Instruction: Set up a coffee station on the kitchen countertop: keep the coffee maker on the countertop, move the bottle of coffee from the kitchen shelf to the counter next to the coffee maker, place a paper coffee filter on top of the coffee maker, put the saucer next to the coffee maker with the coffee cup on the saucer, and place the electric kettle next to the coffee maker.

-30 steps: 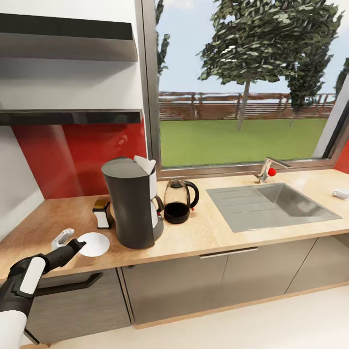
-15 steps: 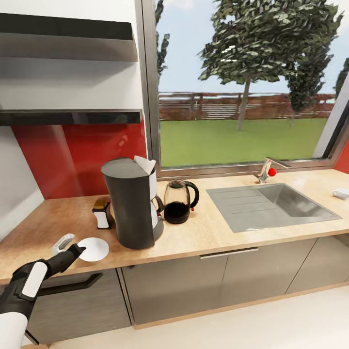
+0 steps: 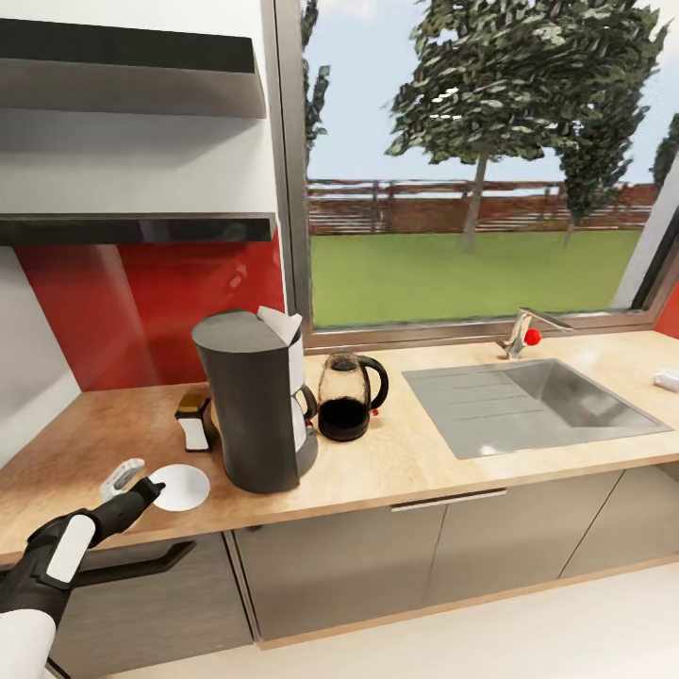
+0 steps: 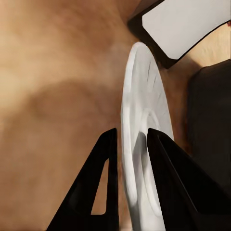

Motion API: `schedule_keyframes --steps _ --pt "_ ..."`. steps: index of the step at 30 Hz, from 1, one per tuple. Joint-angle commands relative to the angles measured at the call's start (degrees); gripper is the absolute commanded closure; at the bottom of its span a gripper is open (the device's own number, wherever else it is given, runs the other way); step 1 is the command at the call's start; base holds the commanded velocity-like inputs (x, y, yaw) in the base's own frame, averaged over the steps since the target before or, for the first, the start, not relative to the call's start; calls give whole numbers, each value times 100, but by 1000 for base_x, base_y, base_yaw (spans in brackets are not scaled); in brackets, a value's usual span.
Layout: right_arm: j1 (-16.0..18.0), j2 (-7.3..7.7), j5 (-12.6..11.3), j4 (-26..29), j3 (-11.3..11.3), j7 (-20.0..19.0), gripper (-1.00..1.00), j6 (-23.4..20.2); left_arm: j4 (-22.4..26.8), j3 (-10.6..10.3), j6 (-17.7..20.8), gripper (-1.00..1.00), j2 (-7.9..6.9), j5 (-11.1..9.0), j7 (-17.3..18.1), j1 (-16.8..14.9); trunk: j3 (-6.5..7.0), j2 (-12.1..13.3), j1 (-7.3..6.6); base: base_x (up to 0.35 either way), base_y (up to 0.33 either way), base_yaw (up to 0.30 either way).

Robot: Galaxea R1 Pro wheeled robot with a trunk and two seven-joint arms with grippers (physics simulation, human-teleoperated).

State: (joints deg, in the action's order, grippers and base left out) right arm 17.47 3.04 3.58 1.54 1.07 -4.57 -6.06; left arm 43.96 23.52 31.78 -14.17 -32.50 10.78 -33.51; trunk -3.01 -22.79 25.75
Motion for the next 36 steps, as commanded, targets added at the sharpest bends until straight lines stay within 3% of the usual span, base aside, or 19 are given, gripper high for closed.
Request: schedule_keyframes --steps 1,32,33,36 --pt "2 -2 38 13 8 -20 -100 -35 -33 21 36 100 3 -12 10 -7 -13 -13 4 6 0 0" --pt "2 -5 38 8 8 -27 -100 -35 -89 27 30 100 11 -11 -4 -7 -13 -13 4 58 0 0" --pt "2 -5 38 8 8 -27 -100 -35 -89 28 30 -100 11 -11 -5 -7 -13 -13 4 0 0 0" --pt "2 -5 38 8 8 -27 -100 -35 -85 24 30 -100 7 -10 -5 -7 -13 -13 4 0 0 0"
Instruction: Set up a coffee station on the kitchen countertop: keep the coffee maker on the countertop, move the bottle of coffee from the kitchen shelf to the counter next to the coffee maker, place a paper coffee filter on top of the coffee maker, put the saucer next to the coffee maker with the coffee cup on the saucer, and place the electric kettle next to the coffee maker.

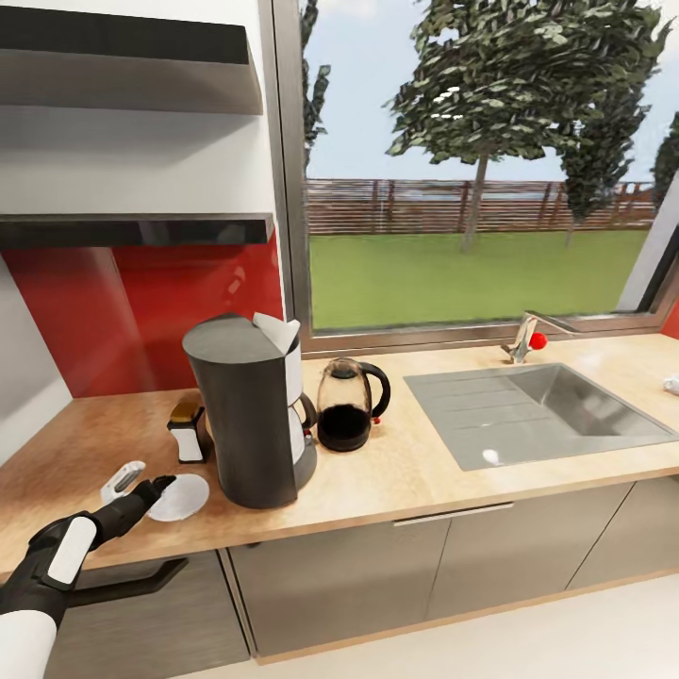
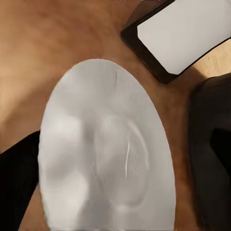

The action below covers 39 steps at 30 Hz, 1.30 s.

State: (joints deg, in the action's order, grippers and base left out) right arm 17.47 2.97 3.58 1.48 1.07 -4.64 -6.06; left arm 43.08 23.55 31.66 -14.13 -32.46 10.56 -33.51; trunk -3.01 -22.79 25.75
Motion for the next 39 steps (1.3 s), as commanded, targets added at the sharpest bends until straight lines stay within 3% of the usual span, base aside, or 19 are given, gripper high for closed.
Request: schedule_keyframes --steps 1,7,21,24,28,30,33,35,39 --pt "2 2 38 12 8 -19 -100 -35 5 18 42 -100 3 -2 16 -6 -13 -13 4 0 0 0" --pt "2 -6 38 17 10 -19 -100 -35 15 26 42 -100 1 248 16 -6 -13 -13 4 -60 50 0" --pt "2 -30 38 19 14 -19 -100 -35 102 16 93 -100 1 216 155 -15 -13 -13 4 -173 139 0" --pt "2 -37 38 19 16 -19 -100 -35 124 -187 141 -100 -28 209 800 -9 -13 -13 4 -5 4 0" --pt "2 -50 31 19 16 -21 -100 -9 128 -380 414 -100 -85 228 2077 -5 -13 -13 4 -1 1 0" --pt "2 -57 24 19 16 -20 -100 -2 130 -413 957 -100 -181 231 2804 0 -13 -13 4 0 0 0" --pt "2 -59 13 29 12 -19 -100 0 130 -436 1162 -100 -367 233 3598 87 -13 -13 4 0 0 -21" --pt "2 -63 5 42 9 -19 -100 3 130 -622 1208 -100 -583 245 4389 431 -13 -13 4 0 0 -186" --pt "2 -67 3 51 2 -19 -100 1 136 -854 1213 -100 -757 270 5007 773 -13 -13 4 0 0 -246"
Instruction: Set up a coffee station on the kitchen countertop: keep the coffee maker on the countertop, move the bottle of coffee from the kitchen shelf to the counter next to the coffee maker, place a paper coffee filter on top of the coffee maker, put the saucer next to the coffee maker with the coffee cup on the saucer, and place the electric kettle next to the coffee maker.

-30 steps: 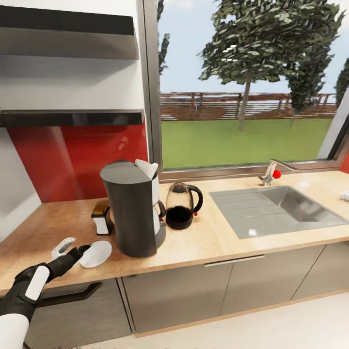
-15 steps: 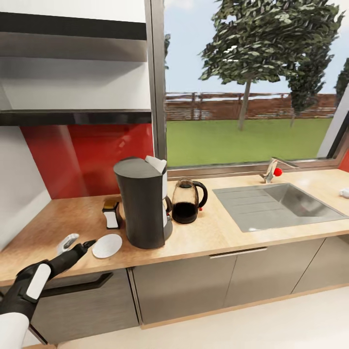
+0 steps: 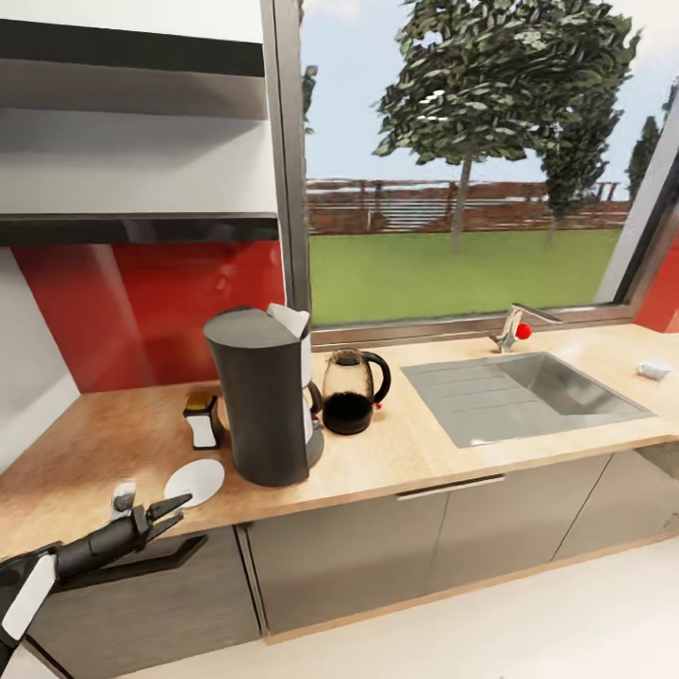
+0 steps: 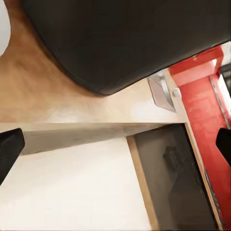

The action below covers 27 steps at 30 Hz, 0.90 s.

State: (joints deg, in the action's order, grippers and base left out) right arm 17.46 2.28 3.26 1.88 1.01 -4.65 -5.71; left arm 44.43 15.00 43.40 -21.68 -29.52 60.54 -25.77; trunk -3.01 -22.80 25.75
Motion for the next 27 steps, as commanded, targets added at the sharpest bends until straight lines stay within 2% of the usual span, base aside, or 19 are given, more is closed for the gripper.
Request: schedule_keyframes --steps 1,4,7,9,15,16,17,18,21,24,25,26,27 --pt "3 1 34 13 6 -18 -100 -35 3 -50 38 -100 -71 48 236 161 -13 -12 4 -77 0 -261" --pt "3 -5 34 14 5 -18 -100 -35 3 -77 34 -100 -117 312 469 392 -13 -12 4 -241 0 -263" --pt "3 -7 34 14 5 -18 -100 -35 -7 -88 19 -100 -123 532 520 471 -13 -12 4 -308 0 -264" --pt "3 -8 34 15 7 -18 -100 -34 -16 -134 -12 -100 -125 771 541 644 -13 -12 4 -264 0 -264" --pt "3 -8 34 6 7 -18 -100 -29 -19 -171 -84 -100 -120 940 572 1261 -13 -12 4 -47 0 -264" --pt "3 -8 34 6 5 -18 -100 -32 -48 -172 -156 -100 -116 1029 565 1387 -13 -12 4 -4 0 -263" --pt "3 -8 34 6 8 -18 -100 -30 -69 -167 -244 -100 -111 1126 560 1455 -13 -12 4 -2 0 -263" --pt "3 -8 34 6 7 -18 -100 -31 -130 -157 -508 -100 -95 1368 547 1554 -13 -12 4 -1 0 -239" --pt "3 -8 34 12 5 -14 -100 -30 -507 -134 -1073 -100 0 1891 485 1672 -13 -12 4 -1 0 -112" --pt "3 -8 27 24 -2 -11 -100 -34 -1167 -113 -1797 -100 142 2293 72 1704 -13 -12 4 0 0 -29" --pt "3 -8 5 27 -15 -10 -100 -34 -1436 -112 -2195 -100 238 2366 -289 1708 -13 -12 4 0 0 -11" --pt "3 -8 -66 29 -57 -10 -100 -35 -1756 -117 -2686 -100 369 2432 -801 1712 -13 -12 4 0 0 -6" --pt "3 -8 -271 31 -194 -10 -100 -35 -2123 -126 -3207 -100 538 2512 -1491 1714 -13 -12 4 0 0 -3"
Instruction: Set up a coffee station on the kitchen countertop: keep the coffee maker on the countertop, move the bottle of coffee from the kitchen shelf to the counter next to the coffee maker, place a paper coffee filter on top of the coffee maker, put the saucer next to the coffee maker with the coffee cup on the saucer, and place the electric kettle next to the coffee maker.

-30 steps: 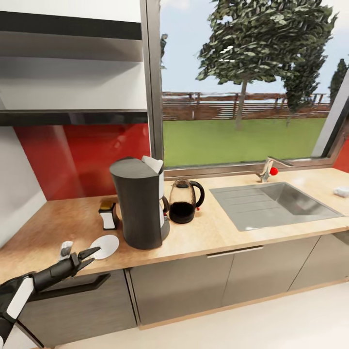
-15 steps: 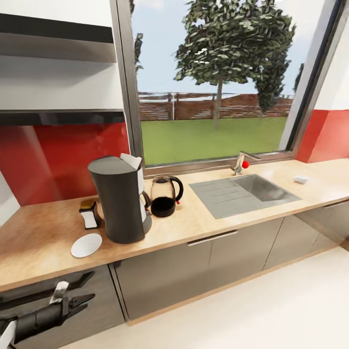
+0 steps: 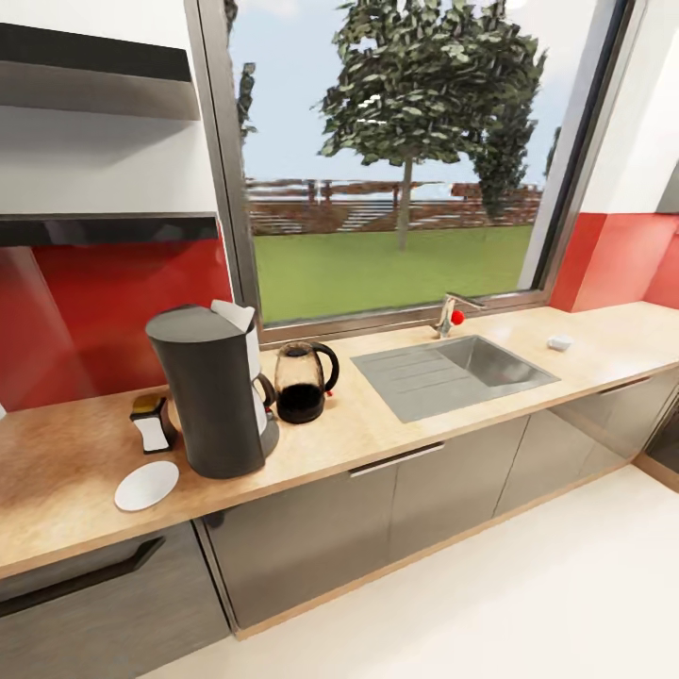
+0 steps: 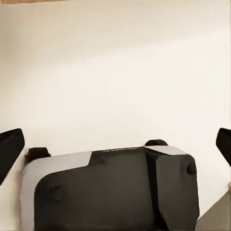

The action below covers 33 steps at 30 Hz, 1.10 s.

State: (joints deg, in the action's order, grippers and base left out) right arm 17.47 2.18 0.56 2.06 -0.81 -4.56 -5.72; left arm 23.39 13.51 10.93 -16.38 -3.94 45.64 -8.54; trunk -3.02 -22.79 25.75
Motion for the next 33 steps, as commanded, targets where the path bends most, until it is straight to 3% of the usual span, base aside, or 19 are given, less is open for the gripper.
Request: schedule_keyframes --steps 1,3,5,6,8,9,11,15,22,33 --pt "2 2 -222 13 -136 -19 -100 -34 -397 16 -429 -100 153 95 -706 -8 -12 -13 4 0 0 -2" --pt "2 2 -428 14 -227 -25 -100 -34 -1009 15 -1110 -100 302 478 -1784 -7 -12 -13 4 0 0 0" --pt "2 2 -489 14 -258 -27 -100 -34 -1489 18 -1562 -100 363 817 -2526 -6 -12 -13 4 0 0 0" --pt "2 2 -524 14 -276 -28 -100 -34 -2158 17 -1880 -100 435 1166 -3568 17 -12 -13 4 0 0 0" --pt "2 2 -528 14 -278 -28 -100 -34 -2275 14 -1915 -100 445 1217 -3991 117 -12 -13 4 0 0 0" --pt "2 -87 -529 14 -270 -54 -100 -32 -2347 10 -1932 -100 446 1377 -4679 498 -12 -13 4 0 0 0" --pt "2 -251 -517 14 -265 -55 -100 -28 -2353 7 -1931 -100 442 1482 -4817 683 -12 -13 4 0 0 0" --pt "2 -337 -514 14 -264 -60 -100 -24 -2319 42 -1933 -100 451 1487 -4878 778 -12 -13 4 0 0 0" --pt "2 -321 -541 17 -299 -43 -100 -33 -2324 33 -1900 -100 590 1532 -4880 792 -12 -13 4 6 -2 -2" --pt "2 -297 -766 14 -297 -46 -100 -34 -2365 8 -1890 -100 602 1546 -4881 803 -12 -13 4 152 -165 -234"
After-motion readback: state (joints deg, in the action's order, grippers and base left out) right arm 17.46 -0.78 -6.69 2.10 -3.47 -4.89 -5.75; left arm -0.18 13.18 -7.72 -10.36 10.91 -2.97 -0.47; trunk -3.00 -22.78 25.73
